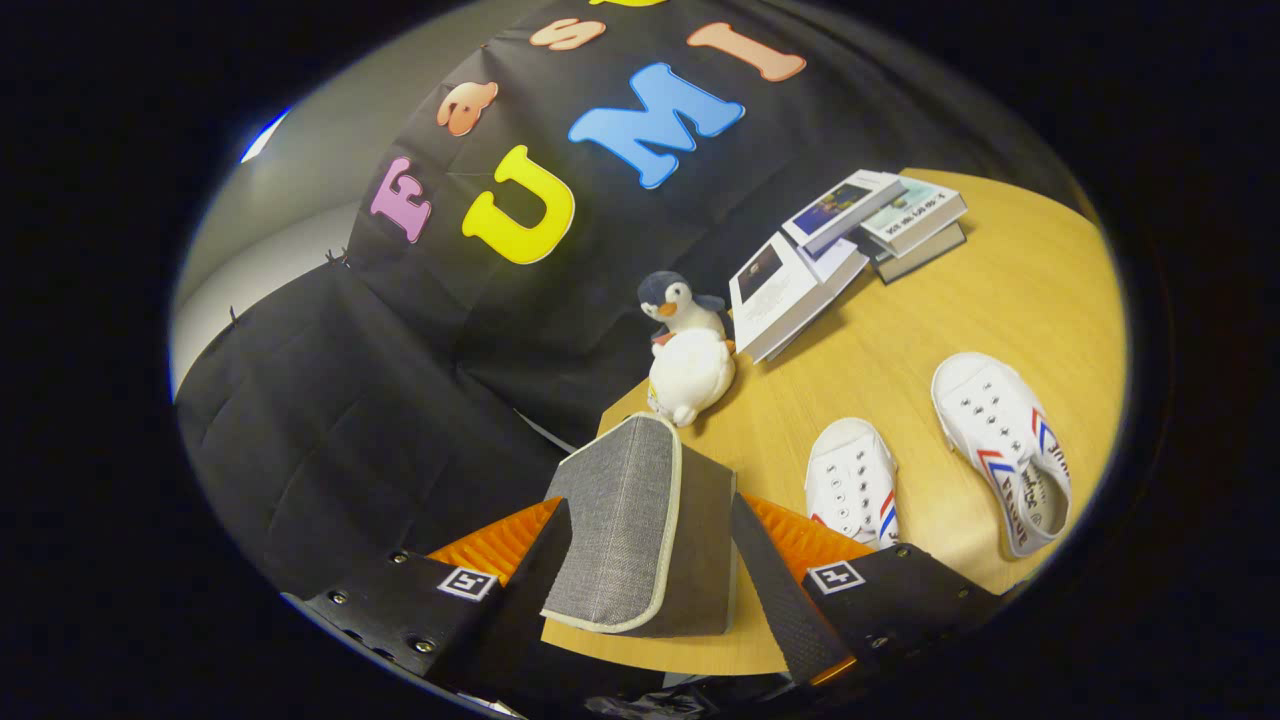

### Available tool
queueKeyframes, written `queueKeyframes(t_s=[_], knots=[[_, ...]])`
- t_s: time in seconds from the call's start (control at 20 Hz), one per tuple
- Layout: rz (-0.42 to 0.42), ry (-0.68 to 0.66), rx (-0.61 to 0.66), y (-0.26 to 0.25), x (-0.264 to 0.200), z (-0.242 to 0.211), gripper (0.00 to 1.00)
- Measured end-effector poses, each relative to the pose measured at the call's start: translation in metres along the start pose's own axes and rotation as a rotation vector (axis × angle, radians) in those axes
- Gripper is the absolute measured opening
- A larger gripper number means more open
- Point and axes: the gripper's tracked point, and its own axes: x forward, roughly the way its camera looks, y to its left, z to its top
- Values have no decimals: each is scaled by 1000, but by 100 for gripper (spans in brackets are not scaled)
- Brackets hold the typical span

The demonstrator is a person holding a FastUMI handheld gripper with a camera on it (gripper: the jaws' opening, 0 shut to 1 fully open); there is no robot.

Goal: Open the storage box then place both shoes into the box .Put the left shoe in first, then the right shoe, with the right side of both shoes facing outward in a uniform manner.

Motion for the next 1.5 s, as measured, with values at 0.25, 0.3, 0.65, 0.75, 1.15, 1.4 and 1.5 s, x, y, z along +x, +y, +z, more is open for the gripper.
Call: queueKeyframes(t_s=[0.25,0.3,0.65,0.75,1.15,1.4,1.5], knots=[[75,109,156,3,15,-32,97],[87,129,190,2,18,-40,97],[134,204,400,-2,38,-67,97],[142,225,434,-4,45,-77,97],[174,307,465,10,64,-106,72],[169,310,445,12,63,-104,60],[176,311,432,14,60,-100,45]])
